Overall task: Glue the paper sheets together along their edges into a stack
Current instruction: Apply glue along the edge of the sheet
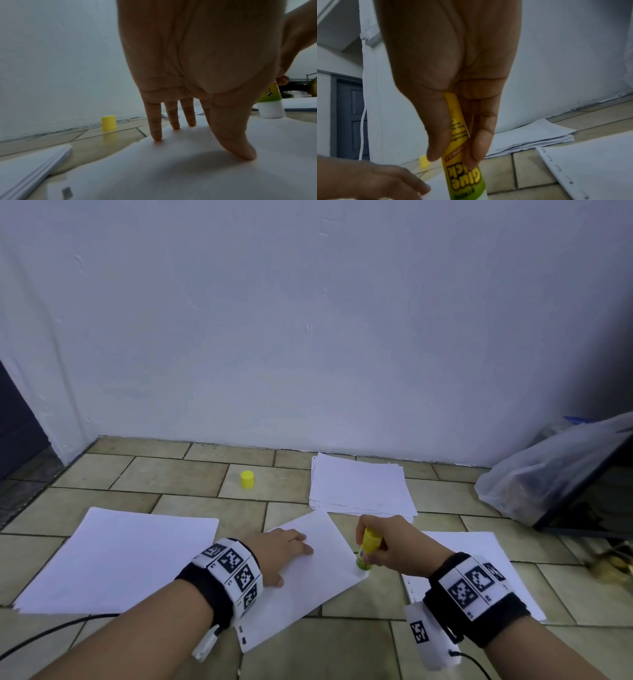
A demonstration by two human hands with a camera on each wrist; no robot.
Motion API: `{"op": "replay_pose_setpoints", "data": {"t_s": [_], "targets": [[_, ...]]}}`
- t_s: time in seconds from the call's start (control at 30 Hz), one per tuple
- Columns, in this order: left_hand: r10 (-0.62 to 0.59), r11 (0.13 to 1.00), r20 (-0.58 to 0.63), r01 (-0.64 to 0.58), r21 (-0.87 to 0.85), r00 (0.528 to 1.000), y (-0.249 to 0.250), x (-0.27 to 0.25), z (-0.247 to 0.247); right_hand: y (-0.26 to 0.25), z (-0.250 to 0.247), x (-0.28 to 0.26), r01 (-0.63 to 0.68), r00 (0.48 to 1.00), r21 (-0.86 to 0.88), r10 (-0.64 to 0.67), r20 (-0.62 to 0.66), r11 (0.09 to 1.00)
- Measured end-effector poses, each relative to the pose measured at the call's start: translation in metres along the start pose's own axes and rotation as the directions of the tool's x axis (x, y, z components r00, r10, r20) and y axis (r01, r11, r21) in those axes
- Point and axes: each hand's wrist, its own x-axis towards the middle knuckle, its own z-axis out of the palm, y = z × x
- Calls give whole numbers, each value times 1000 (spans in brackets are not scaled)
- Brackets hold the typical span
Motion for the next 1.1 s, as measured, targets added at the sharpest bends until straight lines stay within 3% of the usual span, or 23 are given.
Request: {"op": "replay_pose_setpoints", "data": {"t_s": [0.1,0.23,0.37,0.47,0.63,0.83,1.1], "targets": [[-25,999,-17,26,44,1000,1,-3,-2,0,-7,-3,-16,999,111,21,-45,994],[-81,987,-135,99,129,987,9,-10,4,0,-17,-2,-5,957,421,126,-262,907],[-26,1000,-170,27,0,985,10,-13,14,-4,-13,6,10,929,522,185,-321,853],[-52,998,-121,46,-49,991,7,-14,14,-5,-5,14,-9,919,541,220,-327,841],[-149,989,-36,150,20,988,9,-7,9,-16,7,35,-3,910,532,223,-350,846],[-210,975,-64,204,-83,976,12,2,16,-41,25,67,38,932,422,120,-342,906],[-262,962,-116,249,-113,958,13,2,14,-52,24,82,-26,980,234,71,-187,972]]}}
